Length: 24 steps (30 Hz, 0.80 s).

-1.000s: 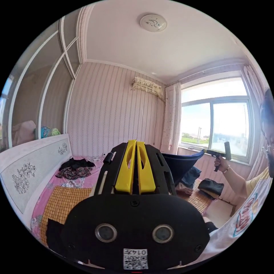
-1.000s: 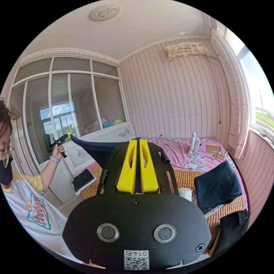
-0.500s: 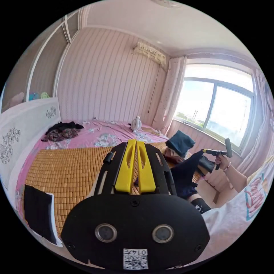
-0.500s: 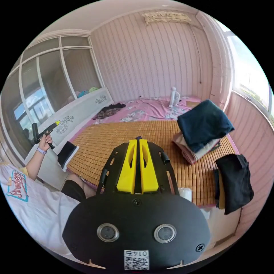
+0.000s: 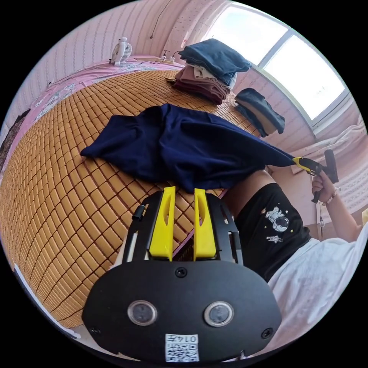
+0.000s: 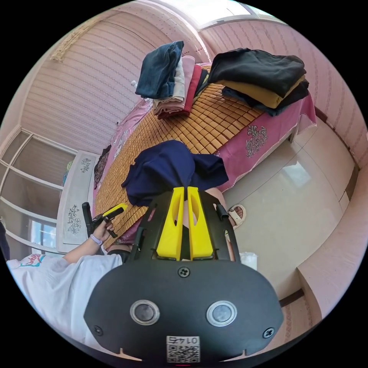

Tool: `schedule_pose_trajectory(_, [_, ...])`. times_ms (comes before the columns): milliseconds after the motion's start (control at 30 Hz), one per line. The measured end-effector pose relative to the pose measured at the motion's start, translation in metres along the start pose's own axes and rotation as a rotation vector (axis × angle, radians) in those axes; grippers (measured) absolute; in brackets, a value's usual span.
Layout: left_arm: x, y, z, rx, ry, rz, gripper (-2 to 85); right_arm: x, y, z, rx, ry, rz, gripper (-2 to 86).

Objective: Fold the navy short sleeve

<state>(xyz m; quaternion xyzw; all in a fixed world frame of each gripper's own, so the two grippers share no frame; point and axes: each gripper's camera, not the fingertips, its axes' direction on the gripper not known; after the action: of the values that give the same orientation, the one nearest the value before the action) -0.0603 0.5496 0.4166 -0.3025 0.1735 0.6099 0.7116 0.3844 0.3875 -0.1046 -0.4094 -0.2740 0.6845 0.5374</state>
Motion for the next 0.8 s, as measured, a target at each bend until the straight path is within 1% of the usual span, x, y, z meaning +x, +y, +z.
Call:
schedule_pose_trajectory(67, [0.003, -0.009, 0.007, -0.009, 0.008, -0.015, 9.9, 0.001, 0.001, -0.001, -0.008, -0.011, -0.005, 0.7])
schedule_pose_trajectory(133, [0.004, -0.018, 0.017, -0.054, 0.001, -0.032, 8.2, 0.001, 0.0, -0.002, -0.009, -0.024, -0.013, 0.7])
schedule_pose_trajectory(200, [0.0, -0.026, 0.025, -0.178, -0.08, -0.08, 1.6, -0.001, -0.003, -0.007, -0.003, -0.038, -0.03, 0.7])
schedule_pose_trajectory(267, [-0.006, -0.025, 0.015, -0.169, -0.033, -0.104, 0.3, -0.008, -0.01, -0.022, 0.052, -0.044, -0.074, 0.7])
schedule_pose_trajectory(400, [-0.034, 0.001, -0.038, 0.037, 0.113, -0.181, -0.8, -0.023, -0.024, -0.05, 0.151, -0.084, -0.157, 0.7])
schedule_pose_trajectory(500, [-0.046, 0.023, -0.077, 0.145, 0.165, -0.205, -1.0, -0.041, -0.035, -0.068, 0.218, -0.111, -0.239, 0.7])
schedule_pose_trajectory(633, [-0.044, 0.047, -0.138, 0.331, 0.168, -0.164, -1.0, -0.073, -0.041, -0.091, 0.286, -0.115, -0.365, 0.7])
schedule_pose_trajectory(700, [-0.04, 0.059, -0.187, 0.463, 0.157, -0.122, -1.0, -0.087, -0.042, -0.102, 0.316, -0.128, -0.431, 0.7])
schedule_pose_trajectory(733, [-0.038, 0.061, -0.2, 0.497, 0.158, -0.108, -1.0, -0.098, -0.042, -0.112, 0.346, -0.143, -0.483, 0.7])
schedule_pose_trajectory(800, [-0.028, 0.072, -0.257, 0.647, 0.139, -0.038, -1.0, -0.118, -0.043, -0.131, 0.403, -0.17, -0.565, 0.7])
